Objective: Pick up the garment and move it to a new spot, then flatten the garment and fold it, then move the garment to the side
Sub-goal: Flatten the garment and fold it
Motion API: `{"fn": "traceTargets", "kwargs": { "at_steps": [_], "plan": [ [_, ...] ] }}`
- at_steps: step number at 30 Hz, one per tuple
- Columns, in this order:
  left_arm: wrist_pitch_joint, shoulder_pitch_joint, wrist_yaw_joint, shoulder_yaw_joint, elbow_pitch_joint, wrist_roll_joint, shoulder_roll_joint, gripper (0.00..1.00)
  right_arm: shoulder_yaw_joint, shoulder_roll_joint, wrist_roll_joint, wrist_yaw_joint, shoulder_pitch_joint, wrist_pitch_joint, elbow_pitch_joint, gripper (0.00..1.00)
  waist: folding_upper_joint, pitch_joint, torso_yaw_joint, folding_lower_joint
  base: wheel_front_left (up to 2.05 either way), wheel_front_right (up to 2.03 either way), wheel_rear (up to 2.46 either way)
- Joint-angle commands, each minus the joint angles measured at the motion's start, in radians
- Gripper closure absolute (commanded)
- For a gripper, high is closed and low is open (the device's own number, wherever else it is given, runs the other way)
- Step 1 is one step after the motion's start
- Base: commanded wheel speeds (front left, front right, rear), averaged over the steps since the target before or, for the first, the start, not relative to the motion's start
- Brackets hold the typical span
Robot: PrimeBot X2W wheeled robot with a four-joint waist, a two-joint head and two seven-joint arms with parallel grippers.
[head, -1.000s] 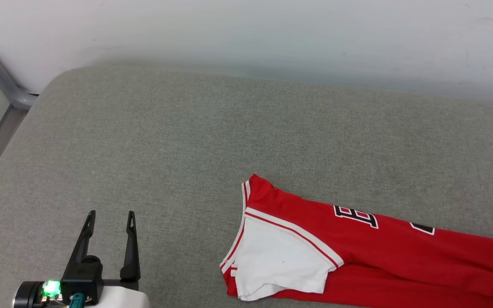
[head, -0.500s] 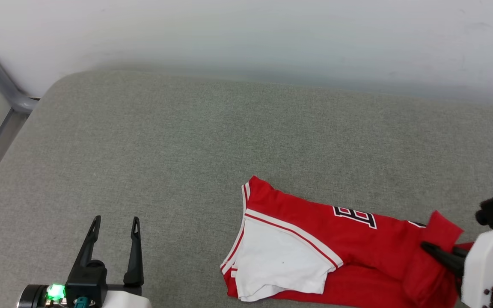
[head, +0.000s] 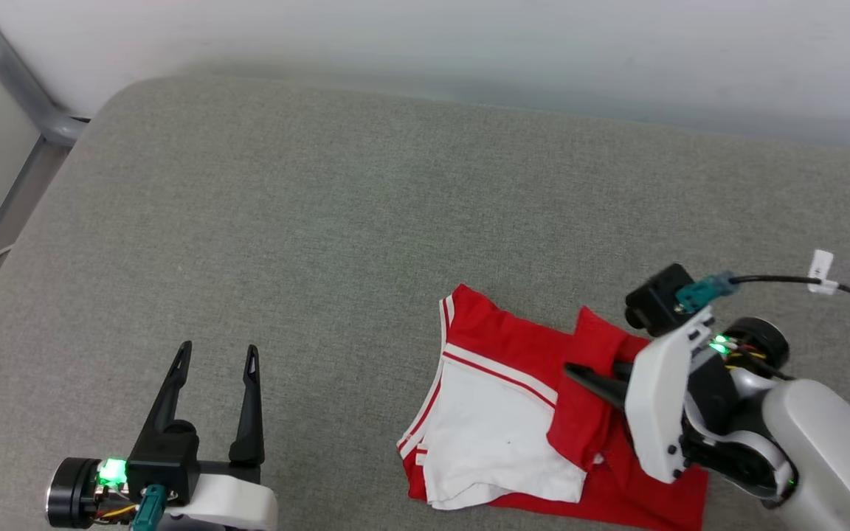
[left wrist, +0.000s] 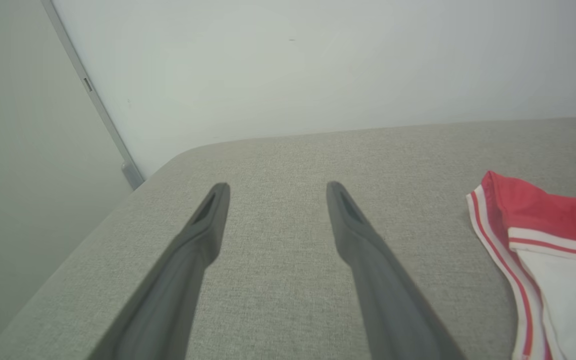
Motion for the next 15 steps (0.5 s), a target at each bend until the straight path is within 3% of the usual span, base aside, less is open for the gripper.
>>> {"fn": "traceTargets", "kwargs": {
  "at_steps": [1, 15],
  "plan": [
    [-0.002, -0.016, -0.002, -0.003, 0.002, 0.005, -0.005, 0.0, 0.021, 0.019, -0.01, -0.001, -0.036, -0.015, 0.022, 1.0, 0.0, 0.012, 0.01, 0.0, 0.0, 0.0, 0.0],
    [-0.002, -0.071, -0.017, -0.01, 0.015, 0.009, -0.024, 0.0, 0.312, 0.183, -0.085, -0.001, -0.313, -0.1, 0.414, 1.0, 0.0, 0.08, 0.057, 0.0, 0.0, 0.0, 0.0]
  ]
}}
